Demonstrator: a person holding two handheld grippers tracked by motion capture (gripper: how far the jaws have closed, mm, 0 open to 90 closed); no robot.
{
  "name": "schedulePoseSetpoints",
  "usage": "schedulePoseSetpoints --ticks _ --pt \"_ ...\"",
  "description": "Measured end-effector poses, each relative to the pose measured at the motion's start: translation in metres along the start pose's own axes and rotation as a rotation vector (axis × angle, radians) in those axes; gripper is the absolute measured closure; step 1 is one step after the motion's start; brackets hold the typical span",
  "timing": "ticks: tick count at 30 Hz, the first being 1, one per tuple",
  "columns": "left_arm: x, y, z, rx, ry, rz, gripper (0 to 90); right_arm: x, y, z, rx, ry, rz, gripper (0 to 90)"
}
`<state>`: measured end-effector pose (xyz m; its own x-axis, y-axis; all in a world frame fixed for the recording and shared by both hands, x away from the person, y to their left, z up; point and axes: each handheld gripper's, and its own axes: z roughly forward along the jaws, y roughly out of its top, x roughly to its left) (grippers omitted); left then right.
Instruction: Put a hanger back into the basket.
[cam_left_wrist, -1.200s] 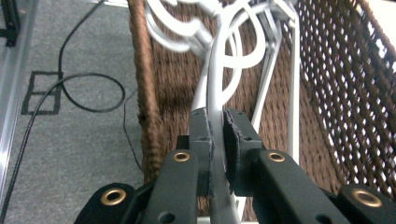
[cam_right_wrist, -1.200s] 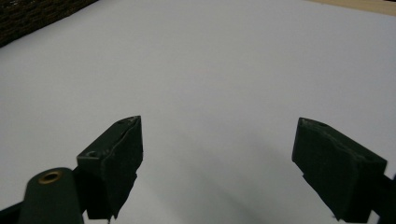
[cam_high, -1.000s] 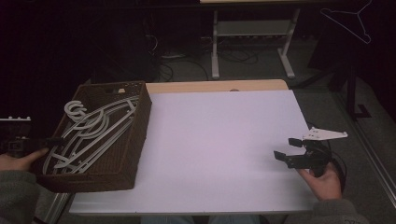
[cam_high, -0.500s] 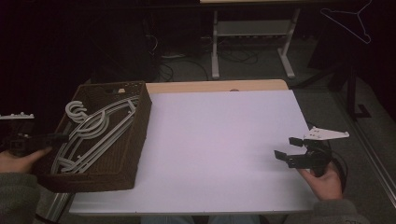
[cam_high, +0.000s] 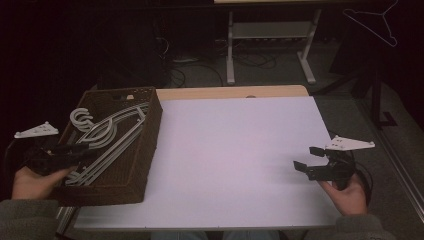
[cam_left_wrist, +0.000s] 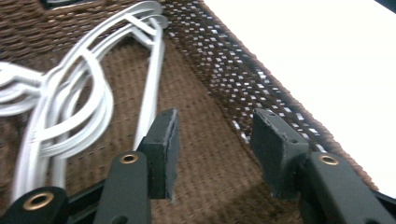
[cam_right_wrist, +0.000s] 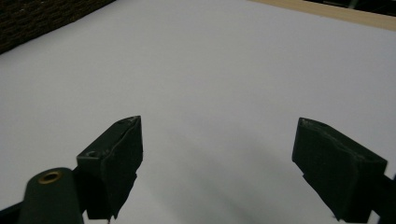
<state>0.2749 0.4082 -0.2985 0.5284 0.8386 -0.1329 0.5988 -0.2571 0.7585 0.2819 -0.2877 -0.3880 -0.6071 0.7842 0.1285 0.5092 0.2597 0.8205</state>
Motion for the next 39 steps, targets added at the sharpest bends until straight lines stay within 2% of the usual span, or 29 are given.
schedulePoseSetpoints --ticks 6,21,24,25,30,34,36,37,39 --pt "-0.022 -0.004 0.008 -0.013 0.002 0.048 48.0 0.003 0.001 -0.002 -0.005 -0.014 -0.014 15.1" --pt "-0.07 -0.008 0.029 -0.055 -0.009 0.117 40.5 0.018 0.006 -0.004 -0.012 -0.048 -0.044 14.7" --pt "-0.079 -0.008 0.032 -0.059 -0.006 0.151 38.8 0.021 0.007 -0.005 -0.013 -0.048 -0.042 14.3" --pt "-0.082 -0.008 0.034 -0.068 -0.008 0.145 38.3 0.022 0.007 -0.005 -0.016 -0.05 -0.052 14.4" --pt "-0.093 -0.011 0.043 -0.063 -0.015 0.168 36.3 0.029 0.008 -0.004 -0.011 -0.044 -0.057 14.2" --pt "-0.101 -0.014 0.051 -0.066 -0.026 0.161 35.0 0.032 0.008 -0.004 -0.011 -0.039 -0.06 14.2" --pt "-0.103 -0.015 0.053 -0.066 -0.028 0.18 34.3 0.034 0.008 -0.004 -0.011 -0.039 -0.063 14.2" --pt "-0.106 -0.016 0.054 -0.077 -0.028 0.17 33.7 0.035 0.008 -0.004 -0.011 -0.036 -0.063 14.2" --pt "-0.11 -0.016 0.055 -0.088 -0.025 0.184 32.2 0.036 0.008 -0.004 -0.009 -0.035 -0.063 14.0"
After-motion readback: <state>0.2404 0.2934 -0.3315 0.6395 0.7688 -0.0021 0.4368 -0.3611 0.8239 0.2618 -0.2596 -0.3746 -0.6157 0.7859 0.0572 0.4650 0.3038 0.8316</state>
